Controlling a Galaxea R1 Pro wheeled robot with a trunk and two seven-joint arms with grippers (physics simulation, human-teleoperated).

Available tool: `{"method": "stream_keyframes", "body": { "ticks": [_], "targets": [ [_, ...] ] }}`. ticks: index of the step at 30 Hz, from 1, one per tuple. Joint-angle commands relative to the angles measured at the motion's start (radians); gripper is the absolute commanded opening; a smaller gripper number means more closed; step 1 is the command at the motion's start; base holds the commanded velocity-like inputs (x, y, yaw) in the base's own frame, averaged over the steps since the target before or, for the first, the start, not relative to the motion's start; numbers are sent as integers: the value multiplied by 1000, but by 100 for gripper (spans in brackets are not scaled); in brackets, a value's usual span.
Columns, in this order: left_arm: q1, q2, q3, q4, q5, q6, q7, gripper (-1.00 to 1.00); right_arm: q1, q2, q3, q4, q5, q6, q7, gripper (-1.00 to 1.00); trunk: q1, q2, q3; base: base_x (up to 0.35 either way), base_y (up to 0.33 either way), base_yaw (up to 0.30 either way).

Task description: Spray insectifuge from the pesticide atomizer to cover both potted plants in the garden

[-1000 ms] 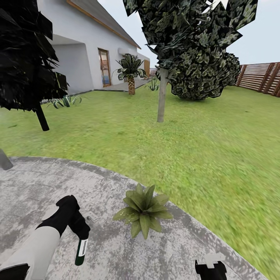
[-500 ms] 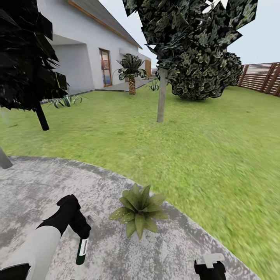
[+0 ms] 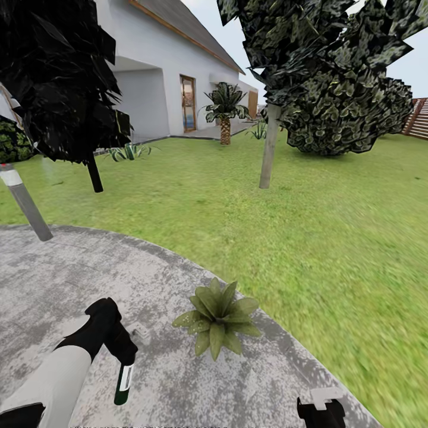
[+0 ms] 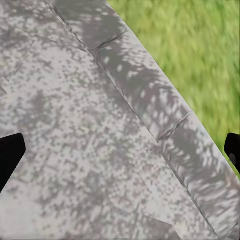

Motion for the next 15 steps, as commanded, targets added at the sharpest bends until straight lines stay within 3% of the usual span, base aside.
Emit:
{"method": "stream_keyframes", "body": {
  "ticks": [1, 8, 15],
  "targets": [
    [-1, 0, 4, -1, -8, 10, -8, -100, 0, 1, -7, 2, 10, -4, -4, 100, 0, 0, -1, -23, -10, 42],
    [-1, 1, 4, -2, -8, 11, -9, -100, -1, 4, -7, 3, 10, -4, -4, 100, 0, 0, -1, -4, -2, 25],
    [-1, -3, -1, -1, -7, 10, -9, -100, -1, 3, -7, 3, 10, -4, -4, 100, 0, 0, -1, 1, -12, 251]
  ]
}}
